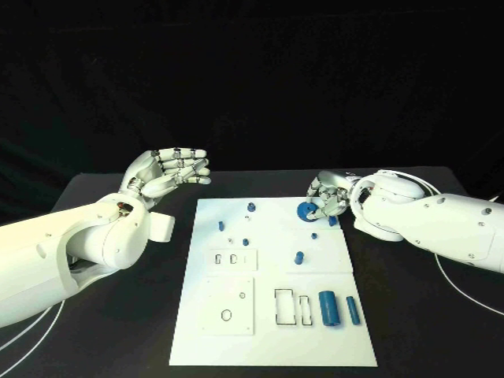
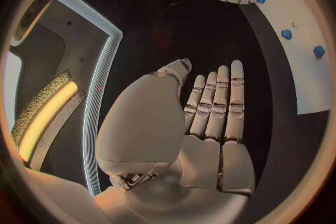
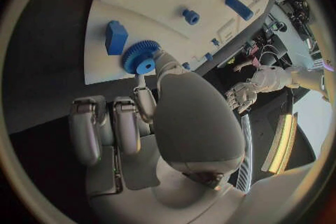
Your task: Assemble the parts on the task board
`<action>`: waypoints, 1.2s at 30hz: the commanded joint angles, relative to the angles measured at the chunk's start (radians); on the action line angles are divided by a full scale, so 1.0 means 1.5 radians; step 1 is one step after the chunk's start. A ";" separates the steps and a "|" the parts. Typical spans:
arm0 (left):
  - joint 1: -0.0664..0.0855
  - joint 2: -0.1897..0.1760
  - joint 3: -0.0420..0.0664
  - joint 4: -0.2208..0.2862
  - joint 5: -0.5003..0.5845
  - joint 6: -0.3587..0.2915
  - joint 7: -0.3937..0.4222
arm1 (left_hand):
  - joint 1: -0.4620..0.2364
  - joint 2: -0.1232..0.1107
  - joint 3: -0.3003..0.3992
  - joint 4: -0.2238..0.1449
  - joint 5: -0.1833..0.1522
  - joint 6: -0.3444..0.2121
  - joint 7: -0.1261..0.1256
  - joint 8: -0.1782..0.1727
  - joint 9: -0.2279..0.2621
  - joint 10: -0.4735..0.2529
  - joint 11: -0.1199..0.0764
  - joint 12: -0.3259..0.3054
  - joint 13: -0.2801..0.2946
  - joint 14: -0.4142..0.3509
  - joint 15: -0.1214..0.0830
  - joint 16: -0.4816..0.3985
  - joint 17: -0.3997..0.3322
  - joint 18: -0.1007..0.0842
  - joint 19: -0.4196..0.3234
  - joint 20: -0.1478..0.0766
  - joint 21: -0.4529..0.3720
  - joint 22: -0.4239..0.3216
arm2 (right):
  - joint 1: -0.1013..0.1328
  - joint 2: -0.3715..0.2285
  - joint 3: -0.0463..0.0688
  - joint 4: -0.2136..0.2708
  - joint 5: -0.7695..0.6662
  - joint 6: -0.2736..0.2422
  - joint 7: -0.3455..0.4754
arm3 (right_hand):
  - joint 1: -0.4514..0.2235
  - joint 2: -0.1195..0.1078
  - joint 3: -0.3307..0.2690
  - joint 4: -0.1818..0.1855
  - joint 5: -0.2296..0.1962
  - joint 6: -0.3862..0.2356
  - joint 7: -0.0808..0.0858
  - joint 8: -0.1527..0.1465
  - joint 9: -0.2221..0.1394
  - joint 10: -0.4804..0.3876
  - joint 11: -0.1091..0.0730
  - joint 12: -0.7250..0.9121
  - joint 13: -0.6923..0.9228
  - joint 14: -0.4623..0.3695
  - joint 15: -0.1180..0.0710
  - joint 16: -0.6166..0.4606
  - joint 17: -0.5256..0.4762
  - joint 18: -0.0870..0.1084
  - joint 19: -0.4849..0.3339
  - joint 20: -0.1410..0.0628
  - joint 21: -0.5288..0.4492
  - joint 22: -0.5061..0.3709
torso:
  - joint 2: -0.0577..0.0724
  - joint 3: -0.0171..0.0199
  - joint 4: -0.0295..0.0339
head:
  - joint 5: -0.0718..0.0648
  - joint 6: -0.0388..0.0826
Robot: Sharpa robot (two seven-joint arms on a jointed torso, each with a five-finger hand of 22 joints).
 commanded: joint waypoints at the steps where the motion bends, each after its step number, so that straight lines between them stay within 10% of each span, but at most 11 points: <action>1: 0.001 0.002 0.001 0.001 0.002 0.010 0.002 | -0.001 0.000 0.004 -0.001 -0.004 0.003 0.020 0.000 0.001 0.003 0.001 -0.003 0.001 0.002 -0.002 0.003 0.001 0.004 -0.005 0.000 0.004 0.000 | 0.000 0.002 0.000 -0.001 0.000 -0.005 0.001 | 0.002 0.010 0.006 0.000 0.002 0.006 -0.001 0.004 0.001 0.006 -0.002 0.005 0.003 0.068 0.000 0.004 0.158 -0.013 0.053 0.000 0.004 0.155 | 0.000 0.0000 -0.0003 | 0.000 -0.001; 15: 0.001 0.001 0.001 0.001 0.002 0.011 0.000 | -0.001 0.000 0.004 -0.001 -0.004 0.003 0.020 0.000 0.001 0.003 0.001 -0.003 0.001 0.002 -0.002 0.003 0.001 0.004 -0.005 0.000 0.004 0.000 | -0.005 0.006 -0.002 0.001 -0.097 -0.007 -0.007 | 0.046 0.000 0.092 -0.014 -0.024 0.033 -0.010 0.009 -0.008 0.029 -0.010 0.021 0.030 0.069 -0.007 0.007 0.165 -0.018 0.066 -0.006 0.021 0.172 | 0.000 -0.0003 -0.0003 | 0.000 -0.003; 36: 0.001 0.004 0.000 -0.001 0.002 0.012 -0.002 | -0.001 0.000 0.005 -0.002 -0.004 0.003 0.020 0.000 0.001 0.004 0.001 -0.003 0.001 0.002 -0.002 0.003 0.002 0.004 -0.006 0.000 0.007 0.002 | -0.010 0.046 -0.002 0.087 -0.204 -0.167 -0.028 | 0.001 -0.030 0.172 -0.008 0.071 0.050 -0.011 0.011 -0.015 0.054 -0.012 0.036 0.056 0.069 -0.010 0.005 0.161 -0.020 0.070 -0.009 0.025 0.175 | 0.000 0.0004 0.0004 | 0.003 0.000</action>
